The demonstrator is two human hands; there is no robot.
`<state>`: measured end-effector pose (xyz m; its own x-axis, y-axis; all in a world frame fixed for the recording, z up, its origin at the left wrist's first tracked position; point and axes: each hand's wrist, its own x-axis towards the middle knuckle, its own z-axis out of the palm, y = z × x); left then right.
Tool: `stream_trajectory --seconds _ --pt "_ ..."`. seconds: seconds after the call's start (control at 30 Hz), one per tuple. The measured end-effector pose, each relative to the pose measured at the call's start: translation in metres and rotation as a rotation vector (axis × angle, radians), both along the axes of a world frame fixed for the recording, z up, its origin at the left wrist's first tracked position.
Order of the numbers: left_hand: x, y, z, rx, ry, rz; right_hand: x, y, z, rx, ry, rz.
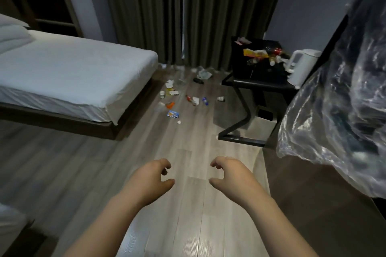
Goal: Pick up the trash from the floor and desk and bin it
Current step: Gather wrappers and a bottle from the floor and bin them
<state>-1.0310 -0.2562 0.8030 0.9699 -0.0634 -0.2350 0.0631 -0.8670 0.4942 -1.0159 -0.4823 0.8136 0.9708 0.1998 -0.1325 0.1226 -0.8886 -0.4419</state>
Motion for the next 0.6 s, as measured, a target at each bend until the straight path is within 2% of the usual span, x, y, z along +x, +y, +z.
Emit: stream_trajectory --seconds 0.3,0.6 --pt "0.138 0.072 -0.014 -0.03 -0.005 0.039 0.149 0.074 -0.011 -0.053 -0.005 0.051" --pt "0.278 0.172 0.0 0.029 0.0 0.005 0.283 0.169 -0.009 -0.094 0.037 0.03"
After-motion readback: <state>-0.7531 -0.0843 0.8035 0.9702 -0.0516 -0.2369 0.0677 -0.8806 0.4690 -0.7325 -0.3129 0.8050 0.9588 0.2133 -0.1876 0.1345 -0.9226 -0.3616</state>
